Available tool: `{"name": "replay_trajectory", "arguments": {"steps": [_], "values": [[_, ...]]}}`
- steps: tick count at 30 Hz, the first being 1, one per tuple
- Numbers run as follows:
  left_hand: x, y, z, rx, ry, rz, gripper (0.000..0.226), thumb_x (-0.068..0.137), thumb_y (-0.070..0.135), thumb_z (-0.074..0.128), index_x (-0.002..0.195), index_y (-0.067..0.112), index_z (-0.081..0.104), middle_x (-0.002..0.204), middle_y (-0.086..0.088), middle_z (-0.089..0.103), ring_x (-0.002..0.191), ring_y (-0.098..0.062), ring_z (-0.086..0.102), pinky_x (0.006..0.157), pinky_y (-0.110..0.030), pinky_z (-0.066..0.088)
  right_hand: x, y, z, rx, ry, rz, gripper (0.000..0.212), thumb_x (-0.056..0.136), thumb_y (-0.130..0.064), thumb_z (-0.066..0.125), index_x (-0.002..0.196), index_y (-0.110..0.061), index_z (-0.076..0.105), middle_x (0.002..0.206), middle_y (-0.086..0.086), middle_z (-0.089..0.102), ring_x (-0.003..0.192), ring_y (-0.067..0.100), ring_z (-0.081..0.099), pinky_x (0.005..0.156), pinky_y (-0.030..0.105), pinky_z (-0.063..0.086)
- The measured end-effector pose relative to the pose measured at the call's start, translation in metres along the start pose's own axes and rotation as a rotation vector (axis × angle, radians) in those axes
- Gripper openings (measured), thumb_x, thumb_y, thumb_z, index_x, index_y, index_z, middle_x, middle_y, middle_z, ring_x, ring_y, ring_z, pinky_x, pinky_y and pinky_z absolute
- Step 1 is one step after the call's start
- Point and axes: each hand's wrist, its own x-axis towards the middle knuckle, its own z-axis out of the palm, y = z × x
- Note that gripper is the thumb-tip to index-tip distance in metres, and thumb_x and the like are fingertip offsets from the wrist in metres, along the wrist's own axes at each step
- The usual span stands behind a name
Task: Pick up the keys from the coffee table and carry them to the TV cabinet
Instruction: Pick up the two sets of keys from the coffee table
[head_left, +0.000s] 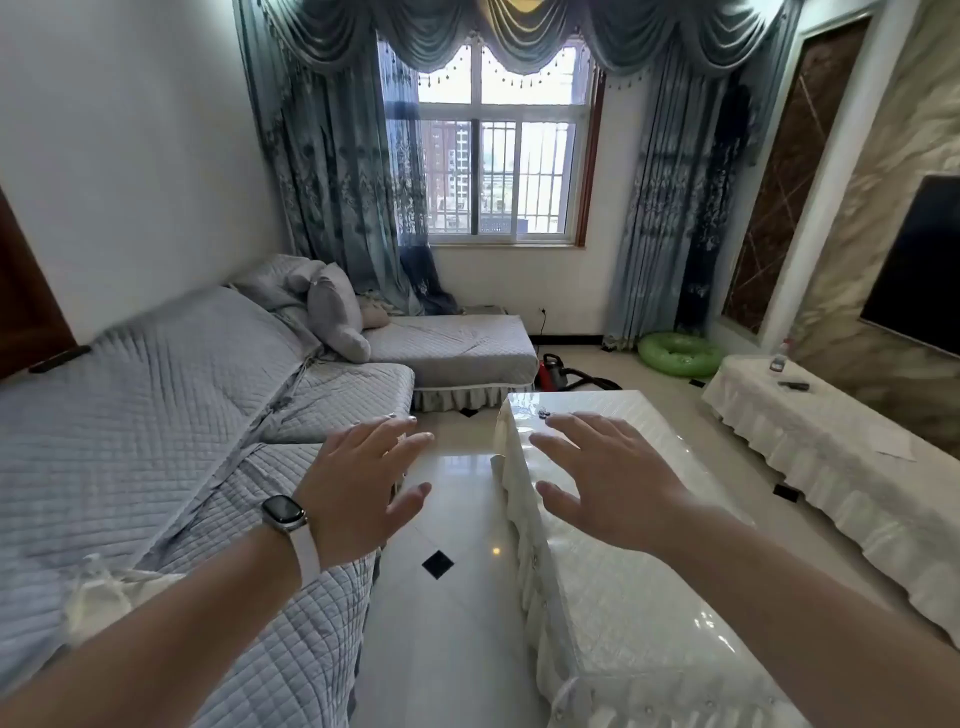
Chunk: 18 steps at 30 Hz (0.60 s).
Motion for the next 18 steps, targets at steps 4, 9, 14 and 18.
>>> {"name": "replay_trajectory", "arguments": {"steps": [4,9,14,18], "values": [[0.026,-0.047,0.031,-0.020,-0.011,0.002,0.051,0.085,0.049,0.046,0.128,0.023,0.050,0.136,-0.004,0.055,0.127,-0.026,0.046,0.101,-0.046,0.037,0.050,-0.005,0.027,-0.012,-0.017,0.010,0.052,0.085,-0.051,0.049,0.127,-0.019,0.055,0.133,0.008,0.056,0.125,0.029,0.048,0.101,0.045,0.038],[0.061,-0.130,0.069,-0.054,-0.024,0.019,0.052,0.085,0.050,0.044,0.130,0.024,0.051,0.138,-0.003,0.053,0.129,-0.026,0.044,0.103,-0.046,0.034,0.141,-0.023,0.062,-0.021,-0.033,-0.004,0.052,0.085,-0.051,0.048,0.126,-0.021,0.054,0.134,0.005,0.055,0.126,0.027,0.046,0.102,0.043,0.037],[0.100,-0.205,0.089,-0.061,-0.007,0.047,0.051,0.084,0.050,0.045,0.127,0.024,0.053,0.136,-0.003,0.055,0.126,-0.025,0.047,0.100,-0.044,0.037,0.223,-0.030,0.088,-0.039,-0.054,0.018,0.052,0.085,-0.053,0.046,0.126,-0.021,0.054,0.135,0.006,0.054,0.126,0.028,0.045,0.103,0.044,0.036],[0.130,-0.245,0.103,-0.068,-0.012,0.051,0.049,0.084,0.048,0.052,0.126,0.024,0.053,0.134,-0.003,0.056,0.125,-0.026,0.049,0.099,-0.045,0.039,0.271,-0.031,0.100,-0.044,-0.035,0.032,0.048,0.085,-0.051,0.048,0.121,-0.020,0.056,0.130,0.006,0.057,0.124,0.028,0.048,0.100,0.045,0.039]]}}
